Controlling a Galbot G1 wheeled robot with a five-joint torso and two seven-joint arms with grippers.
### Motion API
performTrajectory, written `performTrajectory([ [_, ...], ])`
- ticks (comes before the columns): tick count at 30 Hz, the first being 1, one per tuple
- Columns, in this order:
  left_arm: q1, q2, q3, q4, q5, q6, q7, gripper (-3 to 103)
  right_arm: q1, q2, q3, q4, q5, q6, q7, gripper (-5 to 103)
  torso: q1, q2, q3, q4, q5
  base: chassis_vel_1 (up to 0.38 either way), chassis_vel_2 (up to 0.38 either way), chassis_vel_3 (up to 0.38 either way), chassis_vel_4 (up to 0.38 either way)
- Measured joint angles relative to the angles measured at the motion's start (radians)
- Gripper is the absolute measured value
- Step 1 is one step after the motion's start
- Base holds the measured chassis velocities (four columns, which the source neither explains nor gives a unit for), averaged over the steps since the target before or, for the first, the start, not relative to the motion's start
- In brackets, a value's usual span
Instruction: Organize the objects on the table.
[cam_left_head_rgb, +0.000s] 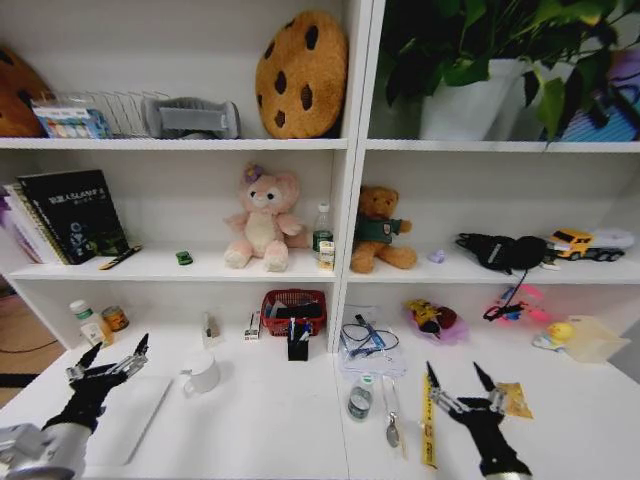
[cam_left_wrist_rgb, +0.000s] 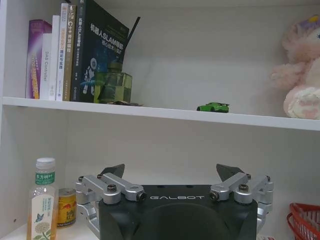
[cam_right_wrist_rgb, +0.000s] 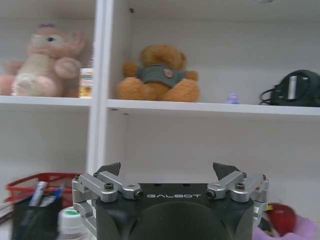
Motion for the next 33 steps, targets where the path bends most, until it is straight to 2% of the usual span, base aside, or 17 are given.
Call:
performTrajectory([
  [7, 0.000, 0.000, 0.000, 0.000, 0.000, 0.000, 0.000, 100, 0.005, 0.010, -0.107, 0.031, -0.059, -0.014, -0.070, 100, 0.000, 0.000, 0.000, 0.0001, 0.0010, 0.000, 0.000, 0.000, 0.000],
  [18, 0.000, 0.000, 0.000, 0.000, 0.000, 0.000, 0.000, 100, 0.109, -0.007, -0.188, -0.054, -0.078, -0.078, -0.078, 100, 0.000, 0.000, 0.000, 0.0000, 0.0010, 0.000, 0.000, 0.000, 0.000],
  [25, 0.000, 0.000, 0.000, 0.000, 0.000, 0.000, 0.000, 100, 0.180, -0.028, -0.202, -0.098, -0.052, -0.112, -0.063, 100, 0.000, 0.000, 0.000, 0.0000, 0.0010, 0.000, 0.000, 0.000, 0.000],
  [26, 0.000, 0.000, 0.000, 0.000, 0.000, 0.000, 0.000, 100, 0.196, -0.031, -0.205, -0.109, -0.042, -0.126, -0.055, 103, 0.000, 0.000, 0.000, 0.0000, 0.0009, 0.000, 0.000, 0.000, 0.000],
  [29, 0.000, 0.000, 0.000, 0.000, 0.000, 0.000, 0.000, 100, 0.215, -0.034, -0.210, -0.123, -0.025, -0.141, -0.048, 100, 0.000, 0.000, 0.000, 0.0000, 0.0010, 0.000, 0.000, 0.000, 0.000],
  [32, 0.000, 0.000, 0.000, 0.000, 0.000, 0.000, 0.000, 100, 0.232, -0.045, -0.224, -0.139, -0.016, -0.152, -0.046, 84, 0.000, 0.000, 0.000, 0.0000, 0.0010, 0.000, 0.000, 0.000, 0.000],
  [33, 0.000, 0.000, 0.000, 0.000, 0.000, 0.000, 0.000, 100, 0.232, -0.045, -0.224, -0.139, -0.016, -0.152, -0.046, 84, 0.000, 0.000, 0.000, 0.0000, 0.0010, 0.000, 0.000, 0.000, 0.000],
])
